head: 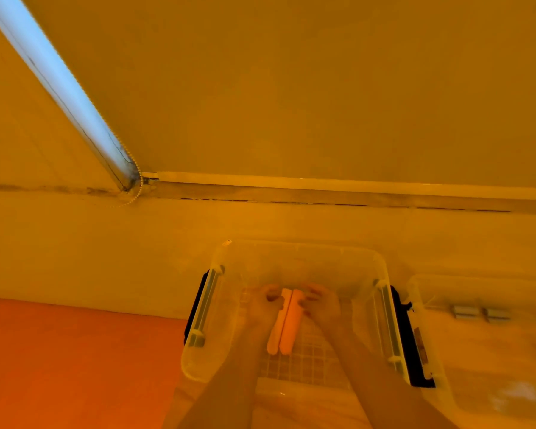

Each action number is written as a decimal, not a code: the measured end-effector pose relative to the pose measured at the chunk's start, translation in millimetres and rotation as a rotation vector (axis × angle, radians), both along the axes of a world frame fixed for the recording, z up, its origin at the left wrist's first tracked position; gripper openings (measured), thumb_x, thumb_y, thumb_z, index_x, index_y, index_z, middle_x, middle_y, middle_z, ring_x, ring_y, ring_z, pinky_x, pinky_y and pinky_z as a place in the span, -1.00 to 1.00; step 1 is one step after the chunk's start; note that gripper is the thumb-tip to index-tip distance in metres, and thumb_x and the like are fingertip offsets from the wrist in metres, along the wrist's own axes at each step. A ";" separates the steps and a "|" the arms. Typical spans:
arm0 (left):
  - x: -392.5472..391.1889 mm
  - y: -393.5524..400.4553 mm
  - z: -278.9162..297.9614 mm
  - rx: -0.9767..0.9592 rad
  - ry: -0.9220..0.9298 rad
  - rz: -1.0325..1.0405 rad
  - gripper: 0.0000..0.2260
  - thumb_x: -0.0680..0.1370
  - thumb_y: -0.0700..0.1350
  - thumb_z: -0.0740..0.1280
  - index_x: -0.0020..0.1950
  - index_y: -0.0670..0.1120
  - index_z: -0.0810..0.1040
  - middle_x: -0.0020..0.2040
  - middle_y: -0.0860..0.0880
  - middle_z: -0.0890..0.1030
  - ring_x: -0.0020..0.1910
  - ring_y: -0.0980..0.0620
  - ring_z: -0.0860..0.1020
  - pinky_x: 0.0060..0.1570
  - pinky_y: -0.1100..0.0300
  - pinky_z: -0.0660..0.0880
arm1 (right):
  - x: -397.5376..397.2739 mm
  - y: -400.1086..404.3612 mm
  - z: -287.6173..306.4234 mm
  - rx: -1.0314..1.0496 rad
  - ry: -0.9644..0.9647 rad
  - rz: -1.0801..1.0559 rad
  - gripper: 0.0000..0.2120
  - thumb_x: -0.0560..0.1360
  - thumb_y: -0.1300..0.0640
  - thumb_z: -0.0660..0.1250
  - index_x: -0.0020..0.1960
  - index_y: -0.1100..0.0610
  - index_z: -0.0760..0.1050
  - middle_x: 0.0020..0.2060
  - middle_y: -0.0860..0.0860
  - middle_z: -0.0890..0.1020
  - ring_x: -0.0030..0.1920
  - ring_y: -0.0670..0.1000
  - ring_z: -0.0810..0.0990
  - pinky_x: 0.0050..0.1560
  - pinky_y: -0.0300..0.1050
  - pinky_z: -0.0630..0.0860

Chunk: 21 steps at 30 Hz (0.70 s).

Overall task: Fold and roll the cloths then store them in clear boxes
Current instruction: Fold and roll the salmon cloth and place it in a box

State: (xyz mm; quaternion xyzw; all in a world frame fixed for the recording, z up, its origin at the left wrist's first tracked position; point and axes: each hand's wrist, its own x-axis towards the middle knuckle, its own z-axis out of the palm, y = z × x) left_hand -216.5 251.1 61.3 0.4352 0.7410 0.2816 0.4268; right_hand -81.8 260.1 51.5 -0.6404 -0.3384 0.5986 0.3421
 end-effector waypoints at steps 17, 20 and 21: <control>34.7 -31.3 65.1 0.234 -0.098 -0.079 -0.67 0.47 -0.34 0.36 0.23 -0.20 0.50 -0.02 -0.21 0.59 -0.17 -0.01 0.53 -0.31 0.37 0.43 | 55.0 -54.3 87.1 0.347 0.092 -0.052 -0.58 0.44 0.50 0.26 0.25 0.22 0.45 -0.03 0.13 0.51 -0.16 -0.02 0.51 -0.25 -0.24 0.53; 67.4 -41.4 77.8 0.255 -0.113 -0.079 -0.66 0.48 -0.38 0.33 0.24 -0.21 0.49 -0.05 -0.17 0.56 -0.29 0.10 0.48 -0.44 0.45 0.39 | 81.6 -64.7 98.5 0.381 0.121 -0.047 -0.58 0.45 0.49 0.27 0.26 0.22 0.43 0.04 0.16 0.51 -0.17 0.03 0.53 -0.29 -0.28 0.51; 80.9 -45.0 80.7 0.268 -0.124 -0.076 -0.66 0.47 -0.38 0.33 0.24 -0.21 0.49 -0.05 -0.17 0.57 -0.29 0.09 0.48 -0.43 0.42 0.40 | 93.4 -68.2 100.8 0.391 0.124 -0.041 -0.57 0.45 0.49 0.28 0.28 0.25 0.41 0.08 0.18 0.51 -0.13 0.10 0.54 -0.31 -0.29 0.52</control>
